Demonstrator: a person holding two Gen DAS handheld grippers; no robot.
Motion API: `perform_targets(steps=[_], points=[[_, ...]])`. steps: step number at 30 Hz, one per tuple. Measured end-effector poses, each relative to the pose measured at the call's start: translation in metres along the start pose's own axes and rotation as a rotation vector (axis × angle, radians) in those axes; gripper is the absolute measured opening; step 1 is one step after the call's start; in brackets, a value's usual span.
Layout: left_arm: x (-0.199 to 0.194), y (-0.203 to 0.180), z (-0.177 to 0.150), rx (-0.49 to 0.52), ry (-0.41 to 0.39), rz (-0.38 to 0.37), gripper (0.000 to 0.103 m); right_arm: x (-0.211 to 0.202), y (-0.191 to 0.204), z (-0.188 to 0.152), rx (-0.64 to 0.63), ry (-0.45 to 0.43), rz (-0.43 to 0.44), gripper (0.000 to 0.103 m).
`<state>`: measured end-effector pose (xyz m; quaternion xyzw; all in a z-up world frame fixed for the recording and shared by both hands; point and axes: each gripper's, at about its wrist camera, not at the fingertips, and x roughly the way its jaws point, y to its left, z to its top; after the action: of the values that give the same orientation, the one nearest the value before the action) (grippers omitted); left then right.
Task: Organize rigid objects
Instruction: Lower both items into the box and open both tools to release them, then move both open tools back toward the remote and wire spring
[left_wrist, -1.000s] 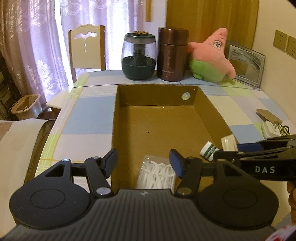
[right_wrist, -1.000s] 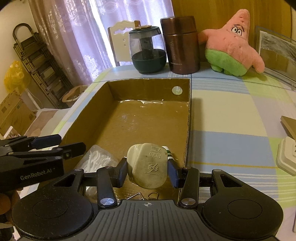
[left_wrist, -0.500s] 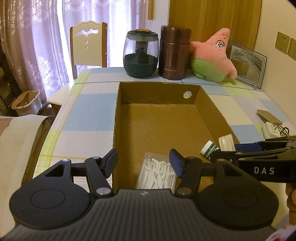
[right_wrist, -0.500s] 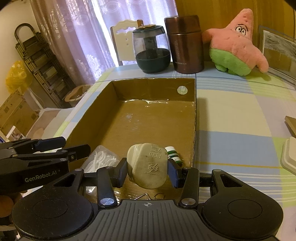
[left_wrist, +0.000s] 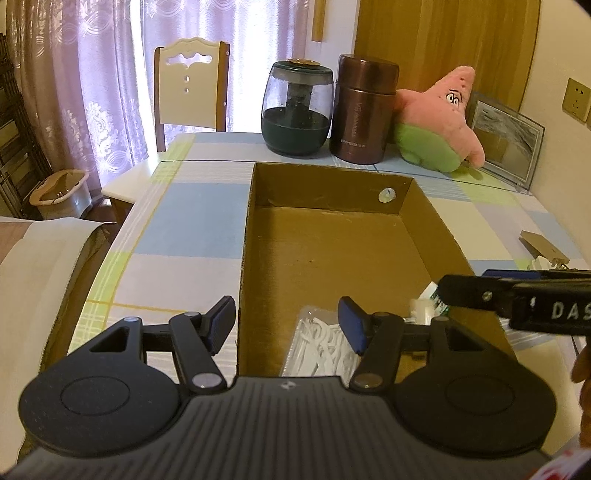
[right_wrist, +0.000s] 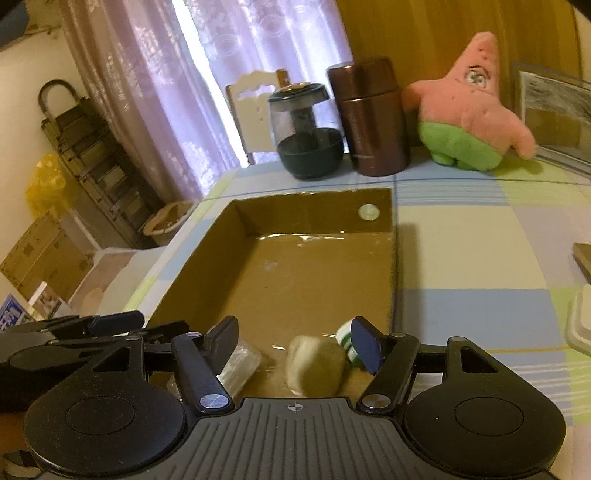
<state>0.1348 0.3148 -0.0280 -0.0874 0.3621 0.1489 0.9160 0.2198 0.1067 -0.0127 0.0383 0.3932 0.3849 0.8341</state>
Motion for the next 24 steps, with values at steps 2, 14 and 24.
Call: perform_targets(steps=[2, 14, 24], points=[[-0.001, -0.001, 0.000, 0.000, -0.001, -0.006, 0.057, -0.004, -0.004, -0.001, 0.013, 0.001, -0.012, 0.065], [-0.016, -0.007, -0.006, -0.058, -0.014, -0.055, 0.057, -0.050, -0.022, -0.027, 0.024, 0.000, -0.088, 0.065], [-0.053, -0.039, -0.009, -0.053, -0.042, -0.047, 0.067, -0.117, -0.048, -0.057, 0.076, -0.029, -0.184, 0.065]])
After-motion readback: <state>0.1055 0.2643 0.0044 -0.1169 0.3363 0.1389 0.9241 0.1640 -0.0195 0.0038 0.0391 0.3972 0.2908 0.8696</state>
